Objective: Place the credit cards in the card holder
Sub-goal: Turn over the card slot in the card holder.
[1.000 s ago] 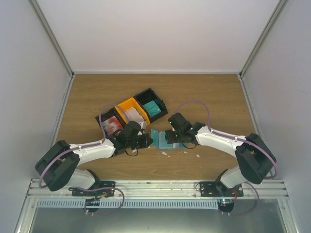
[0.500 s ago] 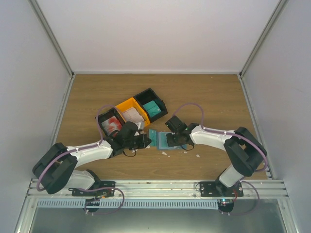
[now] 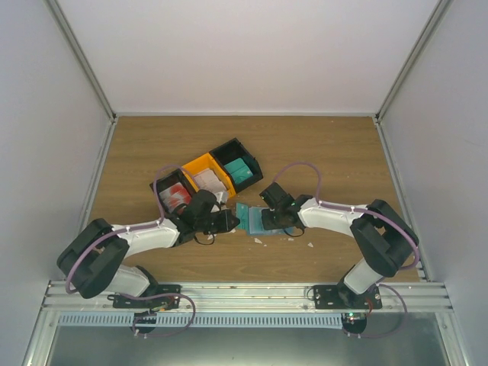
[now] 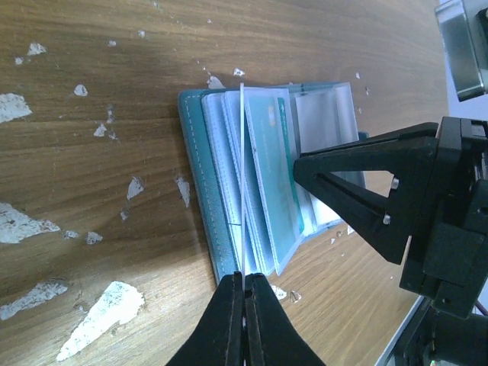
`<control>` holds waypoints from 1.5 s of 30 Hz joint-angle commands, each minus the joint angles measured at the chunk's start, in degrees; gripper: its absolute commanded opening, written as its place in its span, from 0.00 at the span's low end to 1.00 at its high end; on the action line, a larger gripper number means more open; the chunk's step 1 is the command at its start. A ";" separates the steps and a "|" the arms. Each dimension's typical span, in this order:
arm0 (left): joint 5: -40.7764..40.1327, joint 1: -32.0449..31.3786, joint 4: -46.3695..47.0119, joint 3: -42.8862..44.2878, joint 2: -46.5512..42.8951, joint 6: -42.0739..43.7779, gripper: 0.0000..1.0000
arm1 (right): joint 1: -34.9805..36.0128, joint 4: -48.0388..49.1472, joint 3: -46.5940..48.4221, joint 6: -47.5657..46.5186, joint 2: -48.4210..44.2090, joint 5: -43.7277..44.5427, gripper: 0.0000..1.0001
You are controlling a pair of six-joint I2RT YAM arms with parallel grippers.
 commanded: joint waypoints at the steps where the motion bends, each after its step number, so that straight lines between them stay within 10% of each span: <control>1: 1.87 0.31 4.74 -0.53 1.19 0.82 0.00 | 0.55 -1.47 -2.81 1.12 2.16 -0.54 0.06; 45: 10.63 0.40 8.66 -0.50 3.78 3.62 0.00 | 0.55 1.41 -5.03 2.16 2.78 -1.65 0.03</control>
